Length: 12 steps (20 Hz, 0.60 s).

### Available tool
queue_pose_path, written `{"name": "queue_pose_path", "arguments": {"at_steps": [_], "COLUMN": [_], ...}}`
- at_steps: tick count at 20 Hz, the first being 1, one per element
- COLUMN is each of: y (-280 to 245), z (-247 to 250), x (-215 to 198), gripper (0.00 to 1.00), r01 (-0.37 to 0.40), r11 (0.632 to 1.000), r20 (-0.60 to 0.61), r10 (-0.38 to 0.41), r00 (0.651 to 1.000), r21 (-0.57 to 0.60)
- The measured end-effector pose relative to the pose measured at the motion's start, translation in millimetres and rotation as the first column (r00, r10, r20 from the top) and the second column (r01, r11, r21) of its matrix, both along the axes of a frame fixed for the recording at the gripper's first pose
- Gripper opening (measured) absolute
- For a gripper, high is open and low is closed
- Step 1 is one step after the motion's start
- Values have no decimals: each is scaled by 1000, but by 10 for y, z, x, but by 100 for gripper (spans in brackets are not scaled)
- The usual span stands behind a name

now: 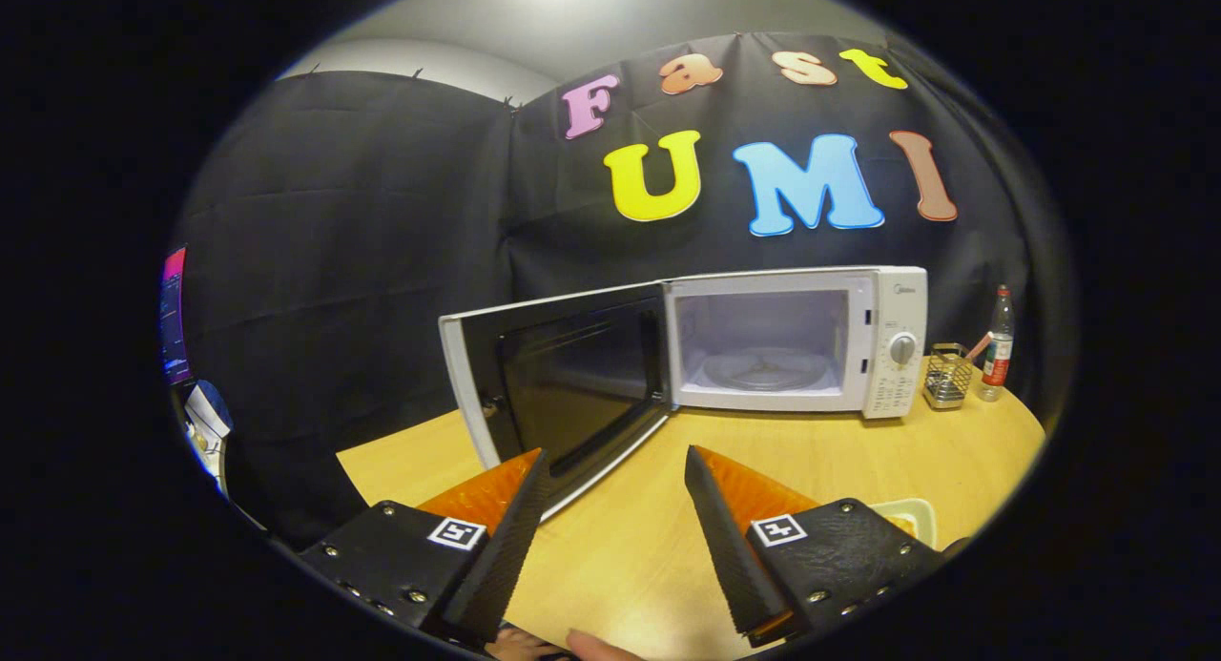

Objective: Open the microwave, put the food inside, and close the microwave door.

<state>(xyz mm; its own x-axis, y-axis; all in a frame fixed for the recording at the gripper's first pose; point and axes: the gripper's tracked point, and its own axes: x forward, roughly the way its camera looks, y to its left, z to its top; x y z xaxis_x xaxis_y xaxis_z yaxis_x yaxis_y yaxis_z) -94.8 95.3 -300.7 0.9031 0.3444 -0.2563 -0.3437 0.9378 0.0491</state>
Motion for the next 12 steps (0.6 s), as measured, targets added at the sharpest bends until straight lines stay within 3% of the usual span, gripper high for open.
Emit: {"name": "queue_pose_path", "arguments": {"at_steps": [5,12], "y": [-1041,-1699], "z": [-509,-811], "x": [-256,-333], "gripper": [92,91], "r01": [86,150], "r11": [964,954], "r20": [-42,-123], "r10": [-100,-186], "r00": [994,975], "r21": [-253,-260]}}
